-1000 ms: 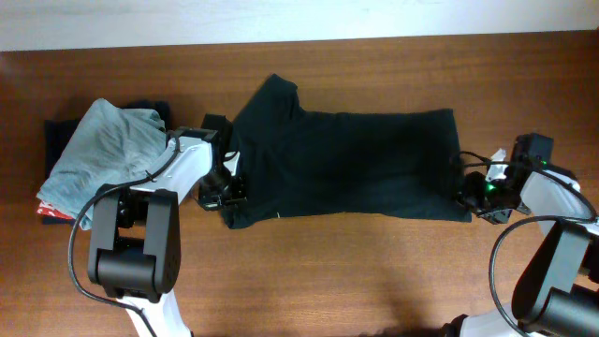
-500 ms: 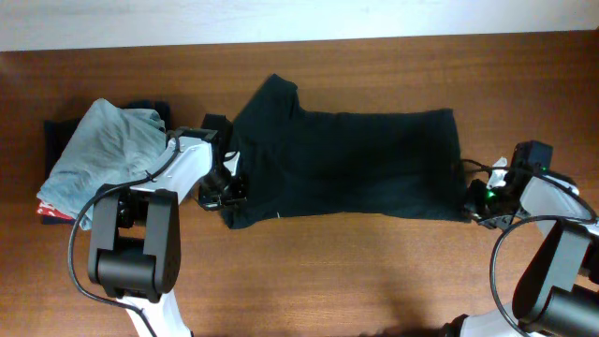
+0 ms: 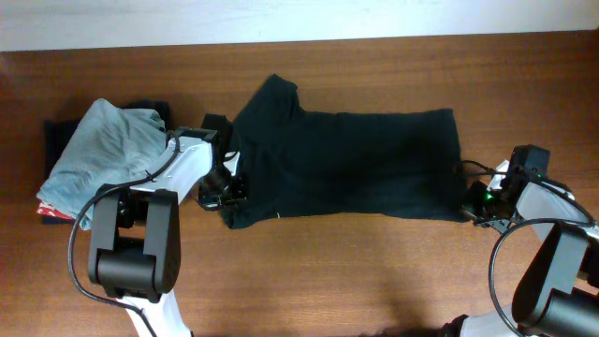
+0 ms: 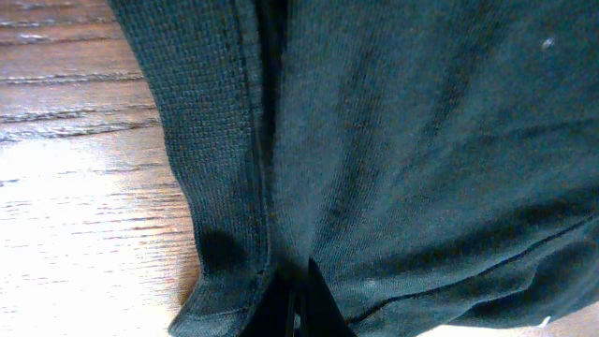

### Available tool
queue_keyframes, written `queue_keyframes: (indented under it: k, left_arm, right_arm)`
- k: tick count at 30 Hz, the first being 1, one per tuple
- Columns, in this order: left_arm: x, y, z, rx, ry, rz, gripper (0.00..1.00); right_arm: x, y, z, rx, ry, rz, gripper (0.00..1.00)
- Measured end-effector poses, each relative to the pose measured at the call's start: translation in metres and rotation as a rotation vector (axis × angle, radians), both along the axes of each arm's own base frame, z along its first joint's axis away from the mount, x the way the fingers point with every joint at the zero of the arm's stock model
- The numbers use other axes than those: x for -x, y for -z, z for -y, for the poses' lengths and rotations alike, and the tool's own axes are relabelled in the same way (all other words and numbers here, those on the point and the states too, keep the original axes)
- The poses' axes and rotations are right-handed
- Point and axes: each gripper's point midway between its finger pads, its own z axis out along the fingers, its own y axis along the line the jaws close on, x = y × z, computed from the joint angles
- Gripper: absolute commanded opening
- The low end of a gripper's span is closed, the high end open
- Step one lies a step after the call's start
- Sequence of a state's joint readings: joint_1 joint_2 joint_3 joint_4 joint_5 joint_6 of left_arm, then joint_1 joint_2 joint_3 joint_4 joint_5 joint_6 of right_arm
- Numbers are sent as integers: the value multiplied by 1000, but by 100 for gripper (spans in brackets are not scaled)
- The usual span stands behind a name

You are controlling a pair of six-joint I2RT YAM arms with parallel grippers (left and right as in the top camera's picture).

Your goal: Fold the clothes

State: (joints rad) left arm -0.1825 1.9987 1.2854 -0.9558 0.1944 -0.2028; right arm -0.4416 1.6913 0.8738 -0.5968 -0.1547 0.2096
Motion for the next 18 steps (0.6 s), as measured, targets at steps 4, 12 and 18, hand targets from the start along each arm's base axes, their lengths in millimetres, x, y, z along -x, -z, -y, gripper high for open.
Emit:
queue_keyframes:
  k: [4,12,18]
  left_arm:
    - [0,0,0,-1,0,0,1]
    - [4,0,-13,-7,-34,-28,1]
    - [4,0,-21,0,-65,-36,1]
  right_arm:
    - [3,0,4,16,36,-17,4]
    - [14,0,16,83,133,-71,4]
    - [12,0,17,92,141,-66,4]
